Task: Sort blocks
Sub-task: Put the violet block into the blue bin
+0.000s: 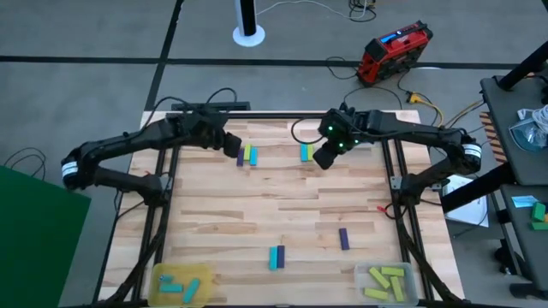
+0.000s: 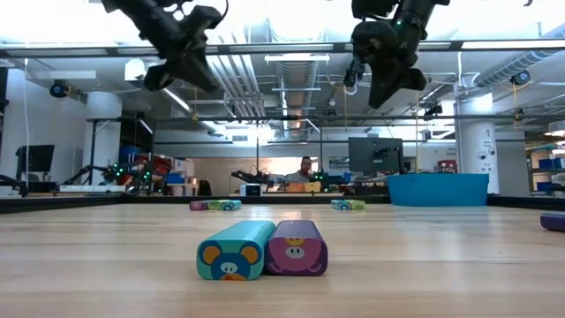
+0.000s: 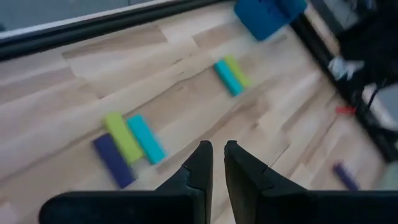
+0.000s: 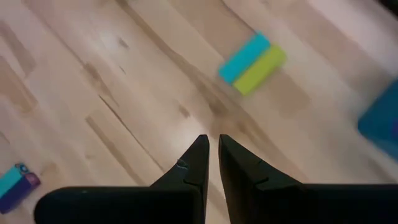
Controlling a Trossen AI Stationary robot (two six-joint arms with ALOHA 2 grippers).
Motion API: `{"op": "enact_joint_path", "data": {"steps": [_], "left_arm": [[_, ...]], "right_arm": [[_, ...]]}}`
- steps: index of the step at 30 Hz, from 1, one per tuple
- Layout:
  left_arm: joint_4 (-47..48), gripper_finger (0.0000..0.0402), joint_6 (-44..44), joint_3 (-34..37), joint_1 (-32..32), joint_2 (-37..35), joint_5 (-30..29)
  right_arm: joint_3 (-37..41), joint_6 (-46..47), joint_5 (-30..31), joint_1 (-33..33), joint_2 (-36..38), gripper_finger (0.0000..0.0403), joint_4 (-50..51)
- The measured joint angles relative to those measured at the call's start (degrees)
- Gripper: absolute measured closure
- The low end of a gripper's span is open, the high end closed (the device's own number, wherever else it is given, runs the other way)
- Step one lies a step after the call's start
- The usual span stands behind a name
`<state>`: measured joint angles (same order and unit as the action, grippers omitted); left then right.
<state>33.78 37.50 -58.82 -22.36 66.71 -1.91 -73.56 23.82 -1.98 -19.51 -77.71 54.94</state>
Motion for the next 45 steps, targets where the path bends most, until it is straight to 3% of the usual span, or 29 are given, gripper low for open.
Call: {"op": "enact_joint_path", "data": {"steps": [6, 15, 24, 33, 40, 45], "left_arm": [[-3.63, 0.0380, 9.71, -3.30, 4.51, 5.50, -3.08], [-1.77, 0.0399, 13.18, -8.98, 6.92, 14.53, -0.11], [4.30, 0.0401, 15.55, -10.91, 7.38, 20.62, -0.33], [4.39, 0.0401, 15.85, -10.90, 8.13, 23.20, 0.87], [6.43, 0.0402, 19.11, -10.89, 17.23, 23.17, 2.87], [8.01, 0.0402, 23.05, -10.85, 20.21, 23.22, 0.55]], "right_arm": [[0.52, -2.51, 0.22, 0.00, 0.44, 0.0376, -0.35], [3.52, -6.49, 0.48, 0.00, 5.81, 0.0376, 0.06], [9.53, -2.78, 0.51, -0.02, 12.02, 0.0376, -3.41], [11.99, 0.22, 0.41, -0.02, 11.10, 0.0376, -4.55], [11.99, 1.52, 0.41, -0.02, 10.54, 0.0376, -4.75], [11.98, 1.52, 0.39, -0.02, 10.54, 0.0376, -5.22]]}}
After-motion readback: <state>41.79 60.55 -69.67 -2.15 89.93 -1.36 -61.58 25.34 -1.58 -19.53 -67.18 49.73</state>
